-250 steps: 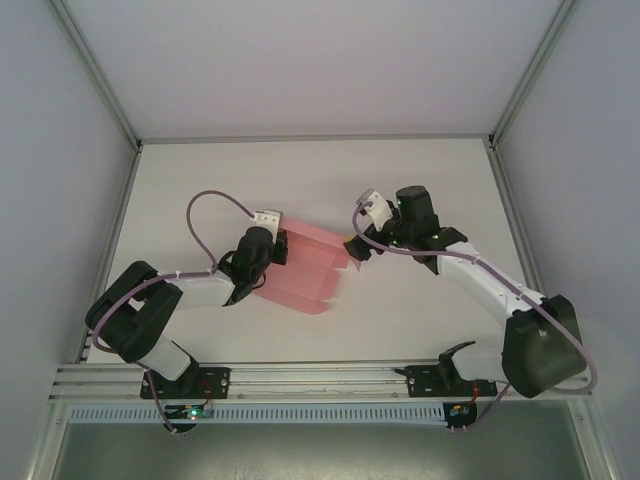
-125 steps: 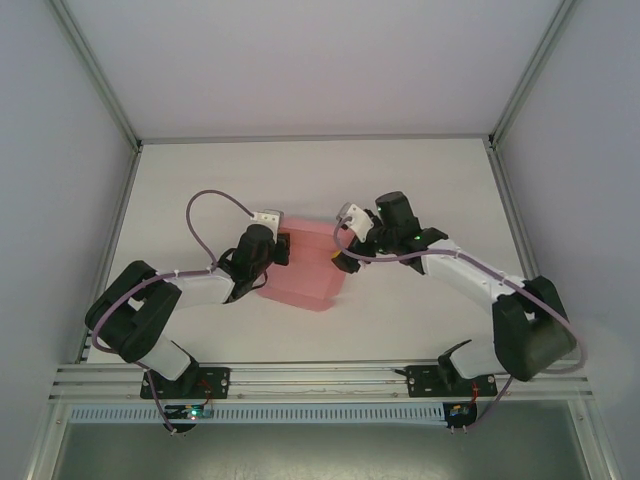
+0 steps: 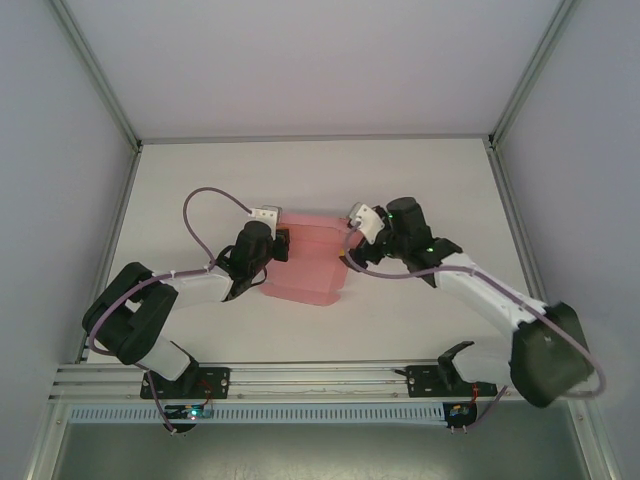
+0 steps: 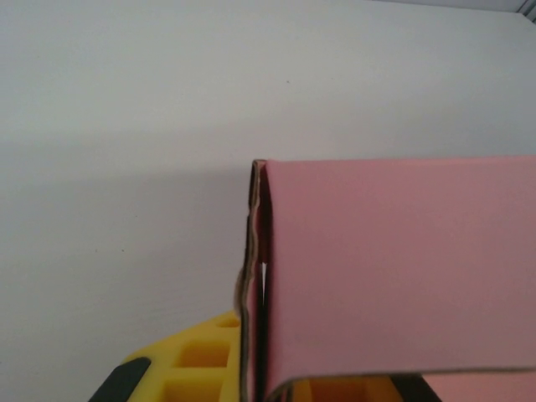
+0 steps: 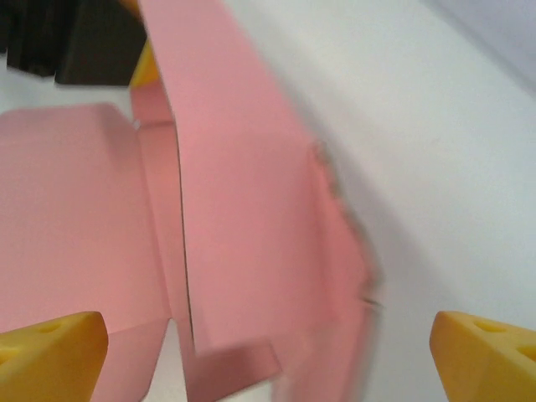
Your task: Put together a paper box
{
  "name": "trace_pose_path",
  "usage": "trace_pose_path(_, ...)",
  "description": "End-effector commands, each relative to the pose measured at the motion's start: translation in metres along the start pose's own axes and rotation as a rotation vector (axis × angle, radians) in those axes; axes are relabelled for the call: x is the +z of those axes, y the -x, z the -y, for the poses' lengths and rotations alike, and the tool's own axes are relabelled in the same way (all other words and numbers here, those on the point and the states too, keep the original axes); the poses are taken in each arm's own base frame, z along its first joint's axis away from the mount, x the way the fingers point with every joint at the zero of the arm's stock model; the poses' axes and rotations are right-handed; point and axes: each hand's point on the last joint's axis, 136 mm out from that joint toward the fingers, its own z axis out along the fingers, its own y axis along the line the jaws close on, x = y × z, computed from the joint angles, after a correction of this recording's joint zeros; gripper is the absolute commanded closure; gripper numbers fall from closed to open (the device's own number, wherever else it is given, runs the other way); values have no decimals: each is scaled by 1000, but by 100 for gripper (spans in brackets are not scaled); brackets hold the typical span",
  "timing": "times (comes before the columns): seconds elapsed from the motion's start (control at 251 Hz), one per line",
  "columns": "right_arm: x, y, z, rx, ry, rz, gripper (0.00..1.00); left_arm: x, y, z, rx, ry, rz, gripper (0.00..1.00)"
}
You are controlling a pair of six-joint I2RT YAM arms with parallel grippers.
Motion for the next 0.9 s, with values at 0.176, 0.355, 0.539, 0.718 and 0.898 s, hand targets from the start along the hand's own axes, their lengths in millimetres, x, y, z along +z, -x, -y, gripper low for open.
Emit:
trace_pose_path(0.176,-63,87,10,200,-10,320,19,2,10,-9,-25,61,1,100)
trace_pose_path(0.355,-27,63,-3,291,38,68,76,2,12,-9,-35,61,6,100)
trace_pose_path(0.539,5,35,-10,308,63,-142,97,1,14,-9,-39,63,10,100)
trace_pose_path(0.718,25,25,-7,314,57,-191,100,0,16,-7,-58,56,15,100)
trace_pose_path(0.898,40,30,-24,311,172,-155,100,2,18,1,-85,14,9,100)
